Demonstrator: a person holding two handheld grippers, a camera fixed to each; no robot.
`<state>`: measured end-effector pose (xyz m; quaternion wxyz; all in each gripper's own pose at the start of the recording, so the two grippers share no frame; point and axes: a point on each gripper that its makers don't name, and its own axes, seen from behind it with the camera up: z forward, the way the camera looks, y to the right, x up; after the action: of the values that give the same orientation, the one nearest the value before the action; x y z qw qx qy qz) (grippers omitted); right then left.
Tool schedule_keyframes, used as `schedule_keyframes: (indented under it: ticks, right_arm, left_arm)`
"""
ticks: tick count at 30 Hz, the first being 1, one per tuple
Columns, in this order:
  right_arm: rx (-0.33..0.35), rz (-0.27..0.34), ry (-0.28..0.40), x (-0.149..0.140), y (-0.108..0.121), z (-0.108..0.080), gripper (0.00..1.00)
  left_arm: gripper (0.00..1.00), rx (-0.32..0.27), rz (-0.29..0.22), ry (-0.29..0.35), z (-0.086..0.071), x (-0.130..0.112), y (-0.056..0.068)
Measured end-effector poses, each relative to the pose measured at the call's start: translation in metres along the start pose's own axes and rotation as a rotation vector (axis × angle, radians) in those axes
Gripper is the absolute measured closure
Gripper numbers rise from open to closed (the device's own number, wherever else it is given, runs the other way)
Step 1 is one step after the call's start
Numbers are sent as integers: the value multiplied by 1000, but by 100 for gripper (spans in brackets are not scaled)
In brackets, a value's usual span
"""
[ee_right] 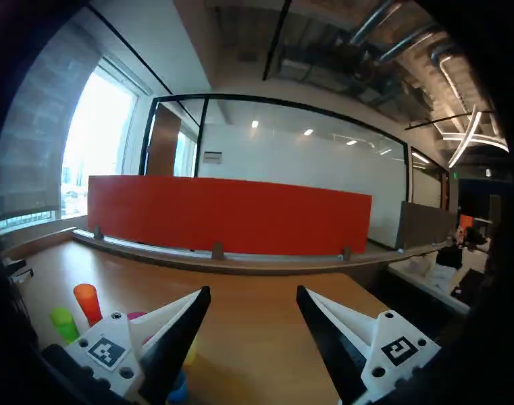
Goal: Pour water
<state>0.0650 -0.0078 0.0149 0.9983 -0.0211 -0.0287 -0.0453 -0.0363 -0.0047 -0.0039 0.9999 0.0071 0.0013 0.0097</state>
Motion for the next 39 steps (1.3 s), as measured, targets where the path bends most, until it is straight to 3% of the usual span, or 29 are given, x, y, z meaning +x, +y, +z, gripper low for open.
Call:
schedule_keyframes:
  ticks: [12,30,39]
  right_arm:
    - [24,24,55,11,-7,-5,1]
    - [35,52,87,-46,0,-6,1]
    - [25,72,64,-79,7,-2,0]
  left_arm:
    - [10,0,0,0,1,0,1]
    - [10,0,0,1,1,-1,3]
    - [10,0,0,1,1,-2,4]
